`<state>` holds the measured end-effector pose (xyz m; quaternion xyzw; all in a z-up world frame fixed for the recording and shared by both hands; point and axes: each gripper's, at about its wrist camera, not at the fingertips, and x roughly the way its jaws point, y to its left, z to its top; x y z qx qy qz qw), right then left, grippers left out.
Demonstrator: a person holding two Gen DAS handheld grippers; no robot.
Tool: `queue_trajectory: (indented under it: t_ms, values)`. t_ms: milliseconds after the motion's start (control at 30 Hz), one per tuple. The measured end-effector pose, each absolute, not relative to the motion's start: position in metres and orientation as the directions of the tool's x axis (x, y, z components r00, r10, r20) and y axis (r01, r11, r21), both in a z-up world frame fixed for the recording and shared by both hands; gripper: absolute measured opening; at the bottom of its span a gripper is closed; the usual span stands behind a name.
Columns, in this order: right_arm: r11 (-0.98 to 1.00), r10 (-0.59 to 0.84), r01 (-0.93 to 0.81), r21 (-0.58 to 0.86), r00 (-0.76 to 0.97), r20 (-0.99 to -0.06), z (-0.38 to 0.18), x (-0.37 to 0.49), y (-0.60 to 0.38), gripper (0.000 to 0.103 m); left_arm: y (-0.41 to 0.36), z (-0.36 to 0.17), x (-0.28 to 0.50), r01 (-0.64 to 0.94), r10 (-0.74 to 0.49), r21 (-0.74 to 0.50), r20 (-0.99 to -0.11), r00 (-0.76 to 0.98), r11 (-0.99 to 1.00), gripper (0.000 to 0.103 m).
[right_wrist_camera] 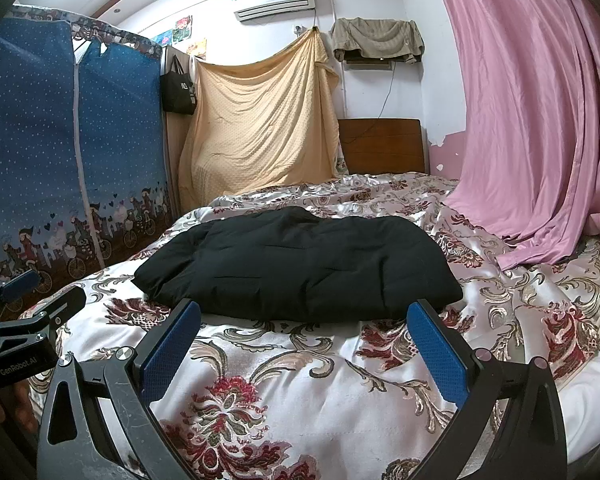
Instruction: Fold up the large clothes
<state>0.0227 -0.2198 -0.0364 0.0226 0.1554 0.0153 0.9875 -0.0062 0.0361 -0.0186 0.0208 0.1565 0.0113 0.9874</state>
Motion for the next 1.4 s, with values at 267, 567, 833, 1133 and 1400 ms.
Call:
queue_trajectory:
  t_ms: [267,567,833,1133,1400]
  values:
    - [0.998,0.037,-0.023,0.05,0.952,-0.305,-0.036,0.0226,-0.2192,0.102,0.0361,-0.0183,-0.0067,-0.016,0.029,0.045,-0.307,0.951,0.999,0.103]
    - [0.999,0.037,-0.023,0.049,0.951,-0.306,-0.0363,0.0225,-0.2193,0.102,0.0362,-0.0188,-0.0068,-0.015,0.028,0.044,-0.308,0.951,0.999,0.103]
    - [0.998,0.036,-0.022,0.05,0.952,-0.305,-0.0361,0.0222,-0.2188,0.102,0.0357,-0.0192,-0.0074,-0.016,0.029,0.045,-0.306,0.952,0.999,0.103]
    - [0.998,0.036,-0.022,0.05,0.951,-0.306,-0.036,0.0224,-0.2183,0.102,0.0367,-0.0186,-0.0079,-0.016,0.03,0.046,-0.305,0.952,0.999,0.103]
    - [0.998,0.036,-0.022,0.05,0.952,-0.305,-0.036,0.0223,-0.2183,0.102,0.0373,-0.0185,-0.0077,-0.017,0.03,0.046,-0.304,0.952,0.999,0.103]
